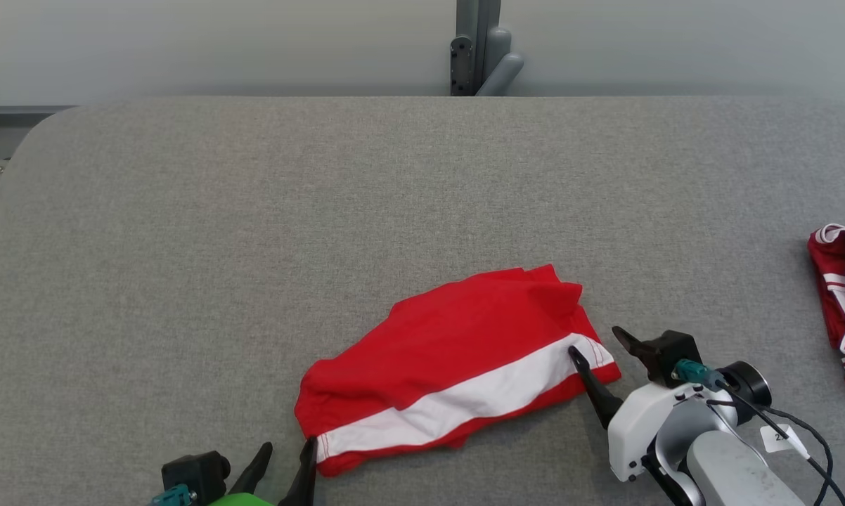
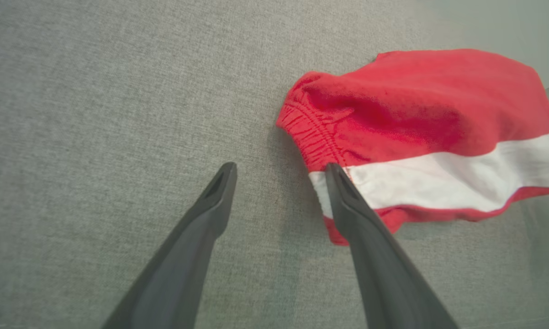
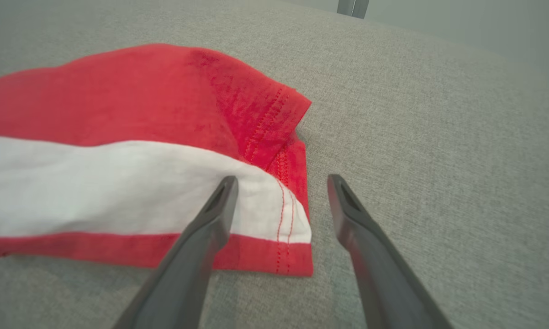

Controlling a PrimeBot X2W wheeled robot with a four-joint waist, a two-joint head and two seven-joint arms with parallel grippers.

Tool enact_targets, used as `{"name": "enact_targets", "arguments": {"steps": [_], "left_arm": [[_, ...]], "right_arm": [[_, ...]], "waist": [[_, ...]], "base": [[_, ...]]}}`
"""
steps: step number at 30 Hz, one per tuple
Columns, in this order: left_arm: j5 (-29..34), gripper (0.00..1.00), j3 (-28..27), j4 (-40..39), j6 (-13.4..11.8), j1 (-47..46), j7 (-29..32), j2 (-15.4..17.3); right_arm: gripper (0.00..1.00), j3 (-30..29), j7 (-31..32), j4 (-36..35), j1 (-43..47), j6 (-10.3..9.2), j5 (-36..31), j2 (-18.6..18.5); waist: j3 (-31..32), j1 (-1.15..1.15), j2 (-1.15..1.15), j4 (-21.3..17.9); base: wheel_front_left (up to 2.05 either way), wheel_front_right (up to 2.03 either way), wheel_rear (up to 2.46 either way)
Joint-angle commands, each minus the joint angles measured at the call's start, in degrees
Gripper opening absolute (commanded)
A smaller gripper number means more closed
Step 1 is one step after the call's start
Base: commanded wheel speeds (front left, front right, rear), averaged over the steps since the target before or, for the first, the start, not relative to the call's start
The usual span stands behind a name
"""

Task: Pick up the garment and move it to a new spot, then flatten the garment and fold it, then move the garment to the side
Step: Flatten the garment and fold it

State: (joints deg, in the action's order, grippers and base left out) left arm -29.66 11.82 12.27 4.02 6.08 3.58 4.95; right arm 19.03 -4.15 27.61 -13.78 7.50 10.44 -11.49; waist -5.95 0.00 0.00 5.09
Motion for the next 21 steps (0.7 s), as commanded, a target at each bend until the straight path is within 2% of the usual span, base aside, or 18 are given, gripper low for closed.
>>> {"name": "enact_targets", "arguments": {"steps": [1,8,21], "left_arm": [[-0.54,1.0,0.26,0.34,-0.3,-1.23,0.28,0.09],[-1.24,1.0,0.66,0.88,0.43,-1.74,1.21,0.28],[-1.94,1.0,1.7,-2.02,-0.46,0.41,3.17,0.83]], "right_arm": [[1.0,0.45,0.22,0.93,-1.21,-0.02,0.38,-0.24],[1.0,2.51,-0.06,3.9,-2.6,-0.02,1.58,-0.35],[1.0,5.72,-2.68,5.99,-3.33,-0.02,2.78,-1.37]], "waist": [[-0.65,0.0,0.0,0.25],[-1.3,0.0,0.0,0.51],[-1.15,0.0,0.0,0.0]], "base": [[0.0,0.0,0.0],[0.0,0.0,0.0],[0.0,0.0,0.0]]}}
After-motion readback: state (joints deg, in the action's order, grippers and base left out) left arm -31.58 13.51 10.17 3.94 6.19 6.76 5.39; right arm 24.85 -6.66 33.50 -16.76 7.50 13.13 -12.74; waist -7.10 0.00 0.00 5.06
